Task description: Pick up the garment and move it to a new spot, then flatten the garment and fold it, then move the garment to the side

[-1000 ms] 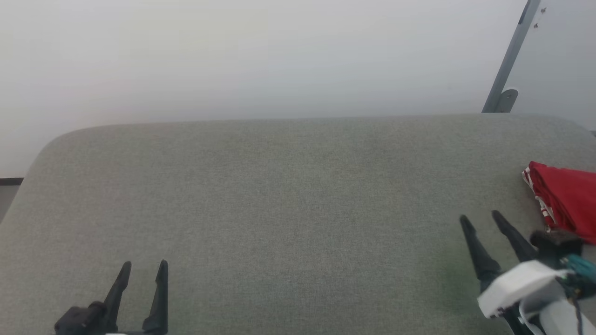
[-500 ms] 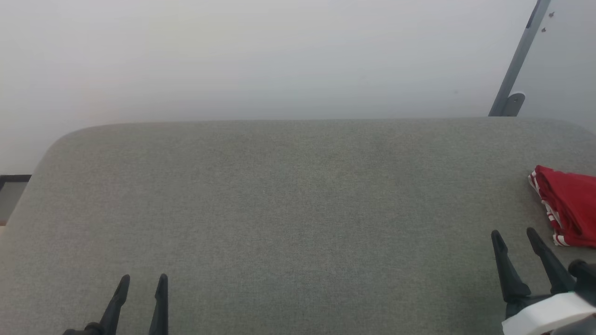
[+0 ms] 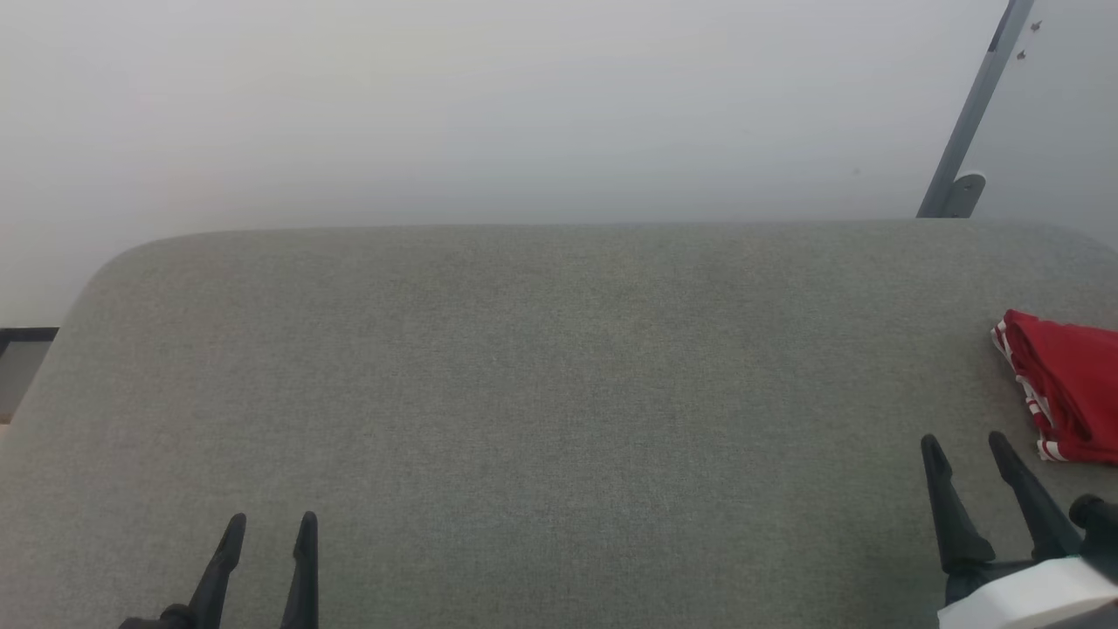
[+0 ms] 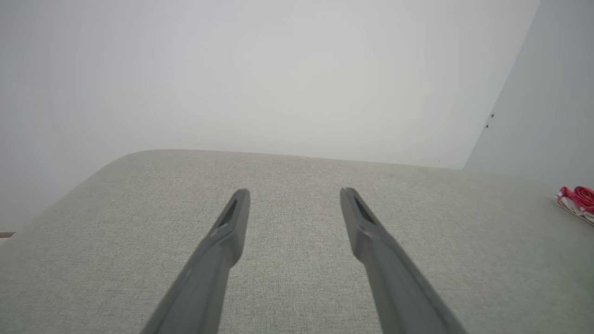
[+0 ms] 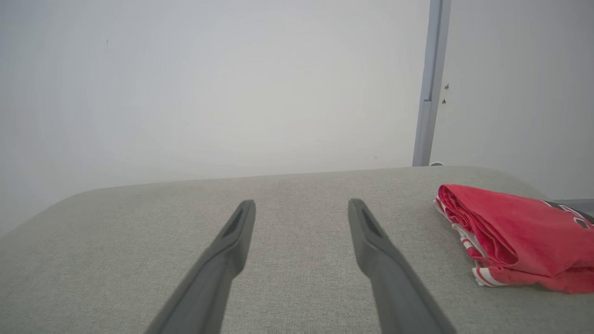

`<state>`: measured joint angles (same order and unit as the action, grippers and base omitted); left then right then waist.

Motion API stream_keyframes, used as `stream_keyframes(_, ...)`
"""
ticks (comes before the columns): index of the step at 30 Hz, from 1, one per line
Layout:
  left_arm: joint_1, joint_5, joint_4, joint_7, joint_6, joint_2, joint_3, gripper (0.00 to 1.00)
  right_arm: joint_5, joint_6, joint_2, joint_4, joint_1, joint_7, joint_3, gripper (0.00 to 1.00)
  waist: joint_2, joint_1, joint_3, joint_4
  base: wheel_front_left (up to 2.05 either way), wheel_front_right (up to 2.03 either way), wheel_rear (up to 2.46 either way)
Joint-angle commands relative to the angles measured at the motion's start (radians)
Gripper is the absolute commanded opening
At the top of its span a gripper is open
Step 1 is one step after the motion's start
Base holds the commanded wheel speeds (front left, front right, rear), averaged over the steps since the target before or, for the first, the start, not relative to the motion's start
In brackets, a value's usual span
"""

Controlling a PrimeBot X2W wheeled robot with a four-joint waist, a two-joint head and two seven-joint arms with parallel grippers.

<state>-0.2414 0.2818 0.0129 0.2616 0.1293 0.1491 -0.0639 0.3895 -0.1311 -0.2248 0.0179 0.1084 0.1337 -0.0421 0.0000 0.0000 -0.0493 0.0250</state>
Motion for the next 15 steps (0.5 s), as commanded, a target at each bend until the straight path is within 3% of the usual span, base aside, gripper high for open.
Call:
stream_keyframes(1, 0.004, -0.004, 0.005, 0.004, 0.001, -0.001, -0.002, 1.00, 0.000, 0.001, 0.005, -0.006, 0.010, -0.001, -0.003, 1.00, 0.0000, 0.0000, 0.000, 0.000, 0.00, 0.00, 0.00)
stream_keyframes(15, 0.009, -0.012, 0.015, 0.004, 0.001, -0.004, -0.003, 1.00, 0.006, 0.001, 0.015, -0.018, 0.005, -0.009, -0.001, 1.00, 0.0000, 0.0000, 0.011, -0.001, 0.00, 0.00, 0.00)
